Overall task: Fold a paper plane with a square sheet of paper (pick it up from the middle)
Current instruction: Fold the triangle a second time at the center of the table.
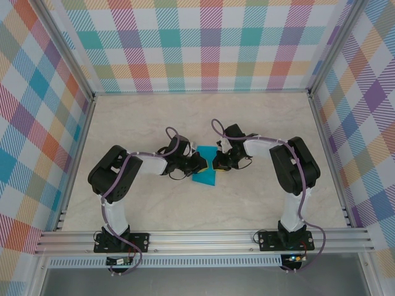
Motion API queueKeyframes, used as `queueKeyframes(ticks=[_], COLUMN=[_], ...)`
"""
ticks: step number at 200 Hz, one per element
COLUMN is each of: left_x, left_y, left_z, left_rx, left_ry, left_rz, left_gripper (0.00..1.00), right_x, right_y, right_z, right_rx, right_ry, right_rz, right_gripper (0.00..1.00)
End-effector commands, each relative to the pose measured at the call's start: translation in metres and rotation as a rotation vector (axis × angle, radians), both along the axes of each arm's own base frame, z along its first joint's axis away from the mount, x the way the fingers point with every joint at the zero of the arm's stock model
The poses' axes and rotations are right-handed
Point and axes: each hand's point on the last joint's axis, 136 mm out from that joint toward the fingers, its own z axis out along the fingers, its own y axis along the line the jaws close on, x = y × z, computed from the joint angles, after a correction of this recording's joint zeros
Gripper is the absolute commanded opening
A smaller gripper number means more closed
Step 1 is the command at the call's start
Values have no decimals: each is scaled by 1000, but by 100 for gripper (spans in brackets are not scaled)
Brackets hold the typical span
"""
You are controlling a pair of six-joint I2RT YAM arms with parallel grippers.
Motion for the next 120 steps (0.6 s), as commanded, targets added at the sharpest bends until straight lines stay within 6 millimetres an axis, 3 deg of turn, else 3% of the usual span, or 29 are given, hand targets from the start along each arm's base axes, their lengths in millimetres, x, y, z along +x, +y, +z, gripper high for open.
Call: queueKeyframes(ticks=[1,52,120], left_x=[0,-7,-9], left_y=[6,13,16], left_z=[-10,-24,-26], left_rx=[67,112,120], left_ry=[8,36,37], left_rz=[10,7,12], left_gripper=[5,4,3], right_x=[-2,13,11], right_y=[-1,5,-1], right_z=[-8,33,28], right_rx=[-28,30,-2], right_ry=[12,-64,-53], right_rz=[15,-32,-54], right_gripper=[12,25,36])
